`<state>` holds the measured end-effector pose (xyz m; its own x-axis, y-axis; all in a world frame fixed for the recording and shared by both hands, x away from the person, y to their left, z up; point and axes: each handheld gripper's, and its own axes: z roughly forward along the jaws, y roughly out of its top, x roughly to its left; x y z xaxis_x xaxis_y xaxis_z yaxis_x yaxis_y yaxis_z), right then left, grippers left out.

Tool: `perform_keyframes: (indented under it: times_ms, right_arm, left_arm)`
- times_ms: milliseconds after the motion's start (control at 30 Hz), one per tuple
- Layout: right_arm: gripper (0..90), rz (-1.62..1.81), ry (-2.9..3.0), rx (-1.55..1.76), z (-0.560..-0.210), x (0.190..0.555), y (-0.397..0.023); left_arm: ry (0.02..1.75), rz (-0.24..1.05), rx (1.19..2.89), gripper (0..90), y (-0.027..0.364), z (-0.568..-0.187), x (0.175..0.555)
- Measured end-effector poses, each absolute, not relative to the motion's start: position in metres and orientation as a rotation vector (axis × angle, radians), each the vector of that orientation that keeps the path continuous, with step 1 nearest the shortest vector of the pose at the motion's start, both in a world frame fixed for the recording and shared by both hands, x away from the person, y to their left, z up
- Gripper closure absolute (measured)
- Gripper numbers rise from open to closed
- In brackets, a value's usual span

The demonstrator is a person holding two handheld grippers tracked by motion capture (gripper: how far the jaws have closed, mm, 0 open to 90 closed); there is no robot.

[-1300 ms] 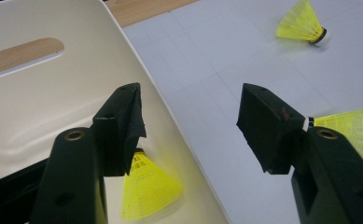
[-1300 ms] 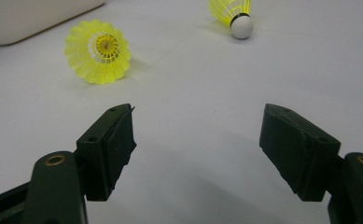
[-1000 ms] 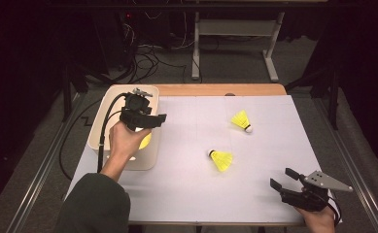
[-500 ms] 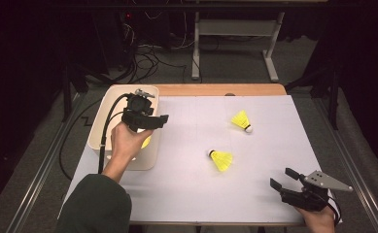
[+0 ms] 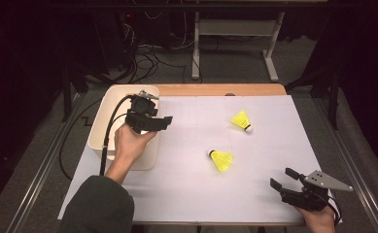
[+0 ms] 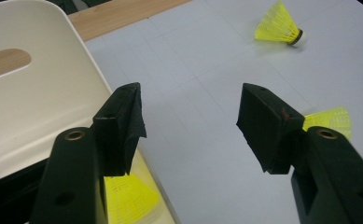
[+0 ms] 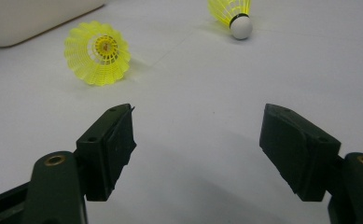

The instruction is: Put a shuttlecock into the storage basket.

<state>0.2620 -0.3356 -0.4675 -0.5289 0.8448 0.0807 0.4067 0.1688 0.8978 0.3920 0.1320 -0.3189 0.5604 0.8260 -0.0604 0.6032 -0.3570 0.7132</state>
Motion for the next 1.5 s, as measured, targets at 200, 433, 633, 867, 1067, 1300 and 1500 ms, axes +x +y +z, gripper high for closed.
perform_keyframes:
  times_ms: [200,433,633,867,1067,1300,1500]
  right_arm:
    - [26.8,1.328,2.012,1.173,-0.467,0.261,-0.336]
    - [26.8,1.326,2.011,1.175,-0.467,0.261,-0.336]
    - [26.8,1.327,2.01,1.173,-0.467,0.261,-0.335]
    - [26.8,1.329,2.011,1.175,-0.467,0.261,-0.335]
    - [26.8,1.329,2.013,1.172,-0.467,0.261,-0.335]
    - [26.6,1.34,2.008,1.18,-0.467,0.261,-0.336]
    - [26.6,1.341,2.011,1.177,-0.467,0.261,-0.336]
  left_arm:
    - [1.128,0.398,2.091,41.2,0.125,-0.325,0.39]
    - [1.108,0.386,2.098,41.2,0.117,-0.327,0.39]
    - [1.094,0.38,2.104,41.2,0.112,-0.329,0.386]
    - [1.092,0.362,2.1,41.2,0.108,-0.333,0.384]
    - [1.082,0.353,2.106,41.2,0.103,-0.337,0.38]
    - [1.077,0.341,2.12,41.2,0.096,-0.341,0.38]
    - [1.076,0.341,2.117,41.2,0.092,-0.343,0.38]
